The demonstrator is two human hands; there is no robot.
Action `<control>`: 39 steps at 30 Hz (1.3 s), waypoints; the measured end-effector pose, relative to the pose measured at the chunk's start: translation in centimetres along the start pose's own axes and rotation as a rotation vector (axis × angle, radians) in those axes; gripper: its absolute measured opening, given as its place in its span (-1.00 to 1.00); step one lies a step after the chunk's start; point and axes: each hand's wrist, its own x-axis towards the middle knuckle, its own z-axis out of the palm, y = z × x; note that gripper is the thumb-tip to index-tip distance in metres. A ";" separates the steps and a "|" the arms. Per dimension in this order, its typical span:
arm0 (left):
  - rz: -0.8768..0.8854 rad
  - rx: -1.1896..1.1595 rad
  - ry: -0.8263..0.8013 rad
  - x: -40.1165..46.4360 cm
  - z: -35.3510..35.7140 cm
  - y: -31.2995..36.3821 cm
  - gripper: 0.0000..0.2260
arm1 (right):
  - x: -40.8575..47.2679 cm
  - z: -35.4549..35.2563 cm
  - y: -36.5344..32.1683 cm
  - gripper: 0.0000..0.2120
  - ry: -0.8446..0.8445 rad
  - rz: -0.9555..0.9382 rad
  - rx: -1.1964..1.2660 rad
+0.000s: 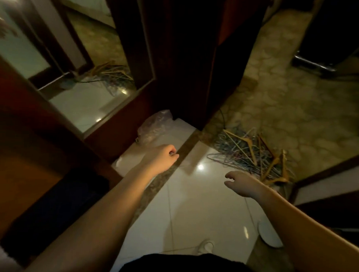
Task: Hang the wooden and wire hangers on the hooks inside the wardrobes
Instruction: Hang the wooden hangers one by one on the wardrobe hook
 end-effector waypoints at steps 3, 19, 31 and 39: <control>0.040 -0.009 -0.038 4.0 2.4 3.7 -0.83 | 1.0 -0.5 4.8 -0.57 -0.006 0.103 0.071; 0.191 0.191 -0.407 30.3 13.4 16.4 -0.81 | 12.5 -5.9 21.7 -0.62 0.026 0.537 0.420; 0.192 0.217 -0.610 50.3 26.7 22.8 -0.82 | 27.6 -3.0 34.0 -0.68 0.002 0.816 0.814; 0.160 0.228 -0.634 60.5 45.7 21.1 -0.85 | 40.3 9.4 45.8 -0.80 0.022 0.882 0.958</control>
